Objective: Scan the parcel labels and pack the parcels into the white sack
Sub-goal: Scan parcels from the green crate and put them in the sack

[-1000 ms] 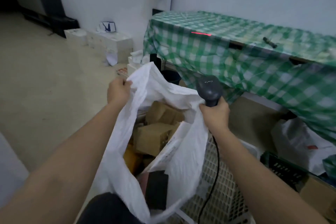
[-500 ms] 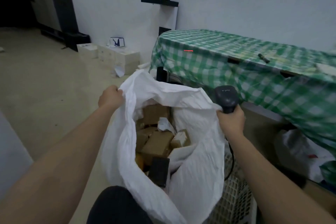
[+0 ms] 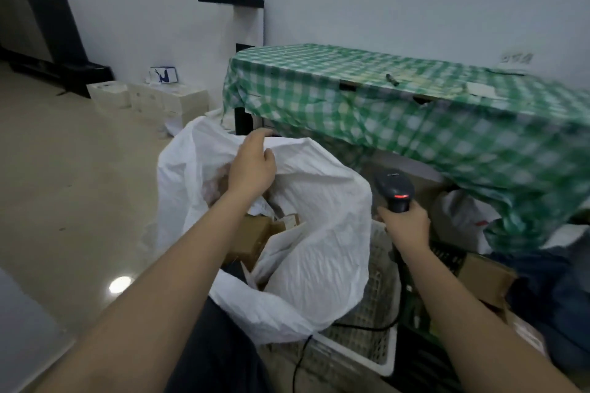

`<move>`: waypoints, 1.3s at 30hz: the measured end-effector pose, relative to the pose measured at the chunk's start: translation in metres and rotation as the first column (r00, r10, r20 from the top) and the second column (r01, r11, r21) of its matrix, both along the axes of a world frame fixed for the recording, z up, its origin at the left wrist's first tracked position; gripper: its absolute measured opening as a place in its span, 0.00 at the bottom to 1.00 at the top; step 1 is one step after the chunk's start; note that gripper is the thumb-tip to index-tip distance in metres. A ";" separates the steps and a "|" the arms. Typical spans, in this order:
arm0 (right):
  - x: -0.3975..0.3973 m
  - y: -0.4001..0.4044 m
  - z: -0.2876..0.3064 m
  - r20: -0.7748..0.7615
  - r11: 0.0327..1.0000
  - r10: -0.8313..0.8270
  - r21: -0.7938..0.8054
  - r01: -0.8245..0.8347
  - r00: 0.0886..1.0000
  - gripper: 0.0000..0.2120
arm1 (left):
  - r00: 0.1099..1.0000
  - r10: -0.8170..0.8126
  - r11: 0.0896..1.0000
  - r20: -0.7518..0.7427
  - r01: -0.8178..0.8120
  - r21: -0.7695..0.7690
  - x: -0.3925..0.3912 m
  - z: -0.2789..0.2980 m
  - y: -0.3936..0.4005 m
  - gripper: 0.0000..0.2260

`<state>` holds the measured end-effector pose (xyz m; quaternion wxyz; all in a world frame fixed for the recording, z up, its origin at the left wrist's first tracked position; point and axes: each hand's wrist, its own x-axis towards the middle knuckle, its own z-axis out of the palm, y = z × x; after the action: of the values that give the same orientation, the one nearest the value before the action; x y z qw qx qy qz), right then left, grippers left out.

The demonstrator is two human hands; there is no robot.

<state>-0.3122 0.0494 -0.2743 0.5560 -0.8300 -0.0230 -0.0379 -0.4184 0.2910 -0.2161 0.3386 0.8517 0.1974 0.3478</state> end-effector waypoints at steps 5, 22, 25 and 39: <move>-0.022 -0.079 -0.018 -0.067 1.000 -0.020 -0.024 0.018 0.998 0.07 | 0.966 -0.231 0.973 -0.116 0.228 -0.040 0.031 -0.029 -0.089 0.17; 0.048 -0.283 -0.147 -0.294 0.873 -0.457 0.033 0.487 0.839 0.18 | 0.640 -0.605 0.792 -0.473 0.547 -0.273 0.179 -0.203 -0.332 0.19; 0.091 -0.299 -0.177 -0.356 0.837 -0.477 0.094 0.539 0.803 0.21 | 0.591 -0.624 0.777 -0.510 0.536 -0.329 0.228 -0.235 -0.358 0.22; 0.195 -0.353 -0.248 -0.476 0.728 -0.553 0.122 0.674 0.684 0.05 | 0.666 -0.351 0.925 -0.658 0.353 -0.136 0.383 -0.318 -0.486 0.53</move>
<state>-0.1168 -0.3036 -0.5220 0.6163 -0.6868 0.3815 -0.0534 -0.0358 -0.1949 -0.5343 0.3038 0.9412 0.1372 -0.0542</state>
